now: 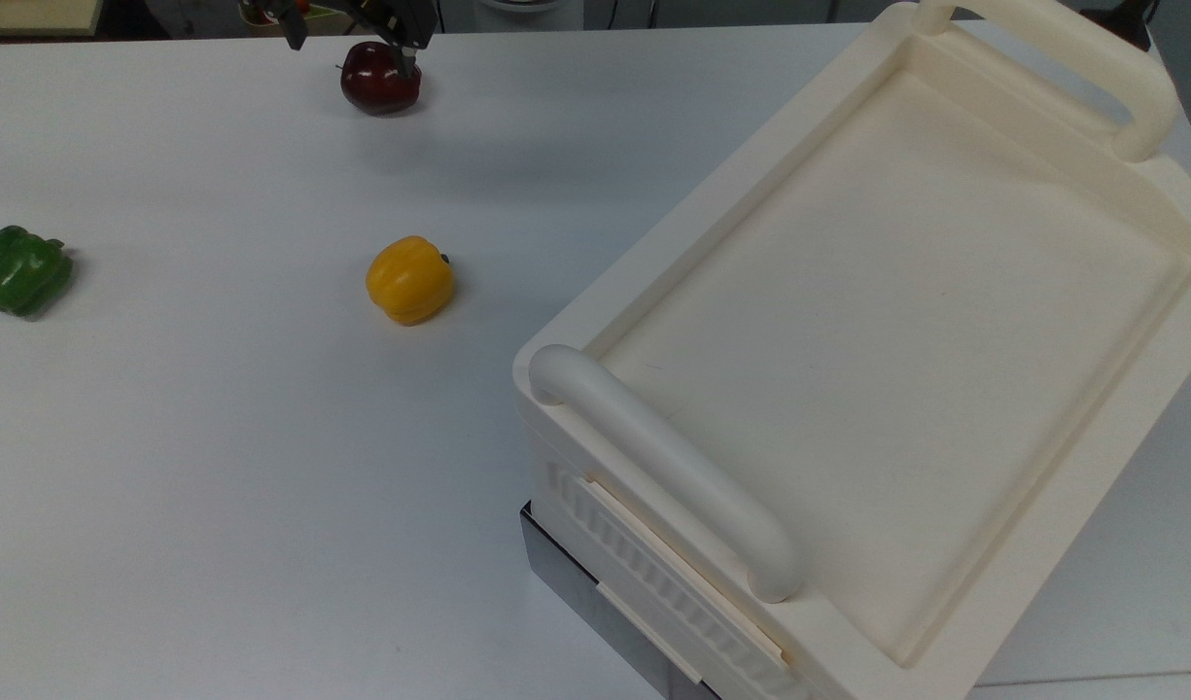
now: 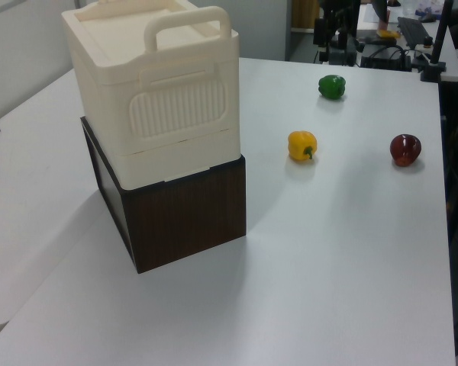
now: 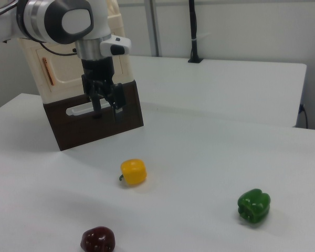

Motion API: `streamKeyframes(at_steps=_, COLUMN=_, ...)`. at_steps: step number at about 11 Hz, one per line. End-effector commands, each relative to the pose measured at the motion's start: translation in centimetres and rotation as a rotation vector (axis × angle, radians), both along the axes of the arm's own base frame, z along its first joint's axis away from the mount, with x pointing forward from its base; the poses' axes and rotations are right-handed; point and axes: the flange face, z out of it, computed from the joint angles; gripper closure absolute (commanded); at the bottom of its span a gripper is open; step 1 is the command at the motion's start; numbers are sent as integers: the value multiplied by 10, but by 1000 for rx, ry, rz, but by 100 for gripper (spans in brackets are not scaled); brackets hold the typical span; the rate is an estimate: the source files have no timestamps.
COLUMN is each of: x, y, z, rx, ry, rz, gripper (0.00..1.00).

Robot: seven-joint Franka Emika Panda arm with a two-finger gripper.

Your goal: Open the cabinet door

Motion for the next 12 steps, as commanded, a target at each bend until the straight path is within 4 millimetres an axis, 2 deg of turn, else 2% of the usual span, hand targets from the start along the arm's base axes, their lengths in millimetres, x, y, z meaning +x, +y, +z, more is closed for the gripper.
streamKeyframes(at_steps=1, x=-3, y=4, z=-1, rx=6, ry=-4, rz=19, gripper=0)
streamKeyframes(at_steps=7, x=-7, y=8, z=-7, rx=16, ry=41, rz=15, gripper=0)
streamKeyframes(at_steps=12, x=-5, y=7, z=-5, rx=18, ry=25, rz=17, gripper=0)
